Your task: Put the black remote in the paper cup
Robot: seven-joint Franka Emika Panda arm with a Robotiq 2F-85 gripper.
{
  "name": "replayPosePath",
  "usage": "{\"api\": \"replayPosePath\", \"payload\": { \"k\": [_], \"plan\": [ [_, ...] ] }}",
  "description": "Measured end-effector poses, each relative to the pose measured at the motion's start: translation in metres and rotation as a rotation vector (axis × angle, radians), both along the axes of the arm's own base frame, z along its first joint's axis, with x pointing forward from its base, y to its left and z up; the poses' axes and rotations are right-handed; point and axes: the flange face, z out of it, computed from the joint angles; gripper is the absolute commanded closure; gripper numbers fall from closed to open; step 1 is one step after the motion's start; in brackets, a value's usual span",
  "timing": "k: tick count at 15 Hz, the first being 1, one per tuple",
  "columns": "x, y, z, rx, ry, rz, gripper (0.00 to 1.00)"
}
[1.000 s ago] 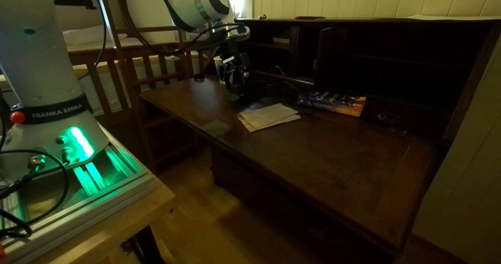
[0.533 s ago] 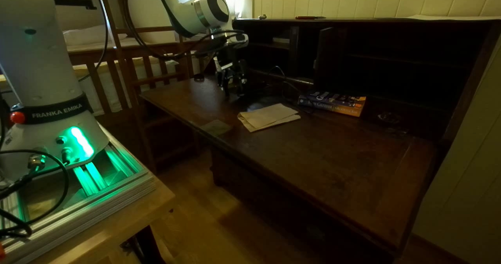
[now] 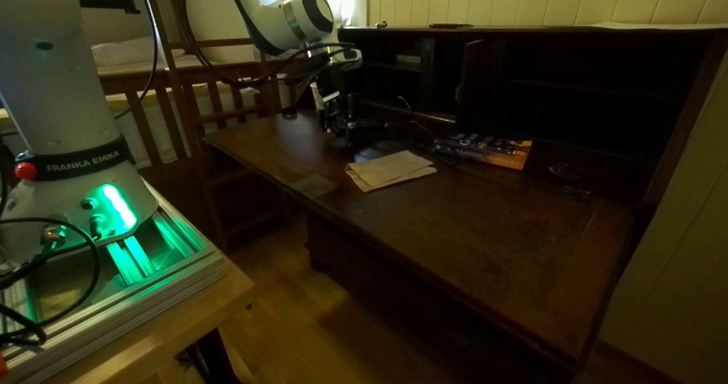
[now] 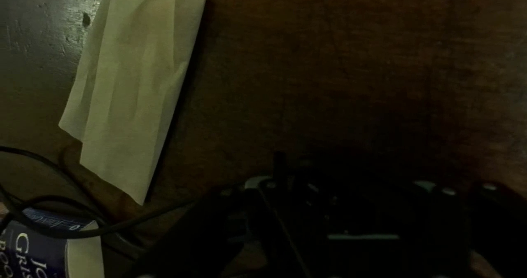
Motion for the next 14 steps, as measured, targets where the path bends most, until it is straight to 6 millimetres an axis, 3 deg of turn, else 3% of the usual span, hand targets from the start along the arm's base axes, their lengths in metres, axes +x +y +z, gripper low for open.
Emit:
{"api": "replayPosePath", "payload": {
  "k": [4, 8, 11, 14],
  "plan": [
    [0.006, -0.002, 0.015, -0.009, -0.081, -0.018, 0.92],
    [0.018, -0.006, 0.068, 0.038, -0.272, -0.066, 0.92],
    [0.016, -0.013, 0.109, 0.128, -0.39, -0.14, 0.92],
    [0.013, -0.012, 0.136, 0.237, -0.513, -0.166, 0.92]
  ]
}}
